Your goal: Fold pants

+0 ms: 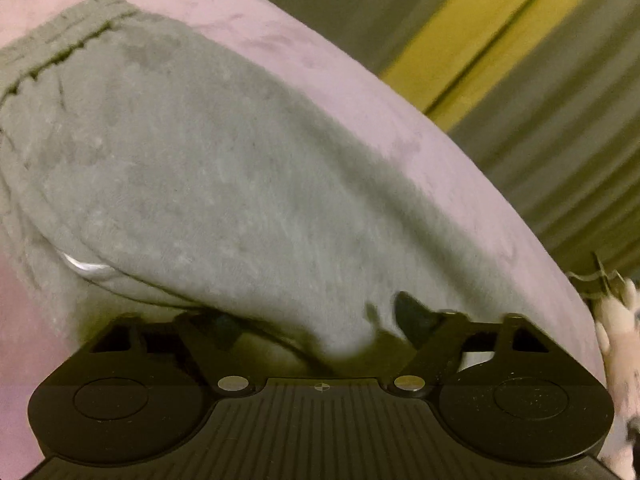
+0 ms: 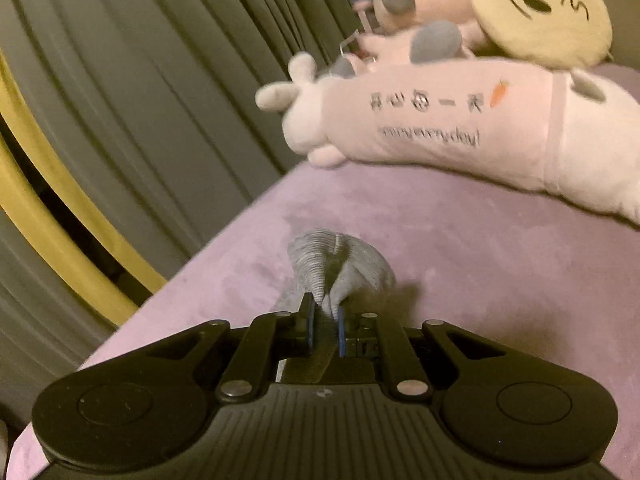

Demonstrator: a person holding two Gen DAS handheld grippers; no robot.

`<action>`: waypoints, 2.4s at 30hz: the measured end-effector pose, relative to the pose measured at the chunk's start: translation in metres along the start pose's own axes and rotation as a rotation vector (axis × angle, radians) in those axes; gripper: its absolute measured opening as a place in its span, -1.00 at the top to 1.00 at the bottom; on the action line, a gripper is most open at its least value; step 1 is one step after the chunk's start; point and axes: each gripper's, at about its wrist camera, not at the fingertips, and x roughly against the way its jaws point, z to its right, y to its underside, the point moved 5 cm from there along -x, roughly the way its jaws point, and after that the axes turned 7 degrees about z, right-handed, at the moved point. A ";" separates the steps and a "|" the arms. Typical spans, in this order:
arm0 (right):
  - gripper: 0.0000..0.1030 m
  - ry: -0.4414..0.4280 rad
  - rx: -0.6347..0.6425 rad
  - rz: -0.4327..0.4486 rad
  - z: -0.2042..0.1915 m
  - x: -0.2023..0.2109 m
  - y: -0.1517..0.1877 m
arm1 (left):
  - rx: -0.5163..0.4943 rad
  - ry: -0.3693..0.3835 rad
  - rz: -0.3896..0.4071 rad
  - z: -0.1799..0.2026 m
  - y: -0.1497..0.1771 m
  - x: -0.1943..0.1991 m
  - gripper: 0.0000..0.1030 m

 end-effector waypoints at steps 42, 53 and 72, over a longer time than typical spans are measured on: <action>-0.16 0.122 -0.121 -0.261 0.091 0.024 0.063 | -0.113 -0.135 -0.064 -0.031 0.025 0.051 0.34; -0.10 0.129 -0.115 -0.250 0.076 0.004 0.079 | -0.014 -0.294 0.201 -0.098 -0.043 0.096 -0.49; -0.52 0.200 0.073 -0.203 0.036 0.001 0.104 | 0.031 -0.289 0.186 -0.155 -0.100 0.048 0.05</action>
